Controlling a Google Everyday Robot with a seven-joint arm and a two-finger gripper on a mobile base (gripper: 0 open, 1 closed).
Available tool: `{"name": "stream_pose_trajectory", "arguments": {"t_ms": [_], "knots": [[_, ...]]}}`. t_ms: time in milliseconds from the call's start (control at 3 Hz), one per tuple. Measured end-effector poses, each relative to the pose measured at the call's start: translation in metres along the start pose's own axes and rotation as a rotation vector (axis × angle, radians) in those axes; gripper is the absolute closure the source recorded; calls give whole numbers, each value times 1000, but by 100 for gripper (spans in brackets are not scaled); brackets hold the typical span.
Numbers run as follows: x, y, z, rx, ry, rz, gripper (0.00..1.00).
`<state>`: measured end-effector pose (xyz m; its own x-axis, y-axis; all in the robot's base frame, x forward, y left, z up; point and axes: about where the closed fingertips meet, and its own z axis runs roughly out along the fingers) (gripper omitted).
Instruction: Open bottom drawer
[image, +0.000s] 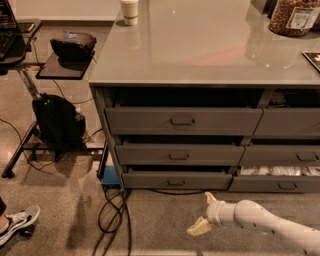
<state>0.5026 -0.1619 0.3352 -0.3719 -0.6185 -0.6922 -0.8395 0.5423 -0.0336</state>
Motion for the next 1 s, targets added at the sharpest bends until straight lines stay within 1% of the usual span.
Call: {"name": "stream_pose_trajectory", "arguments": {"t_ms": [333, 667, 1000], "knots": [[7, -27, 9, -53, -33, 15, 0], [4, -48, 2, -37, -35, 15, 0], [14, -41, 25, -75, -30, 59, 0]]}}
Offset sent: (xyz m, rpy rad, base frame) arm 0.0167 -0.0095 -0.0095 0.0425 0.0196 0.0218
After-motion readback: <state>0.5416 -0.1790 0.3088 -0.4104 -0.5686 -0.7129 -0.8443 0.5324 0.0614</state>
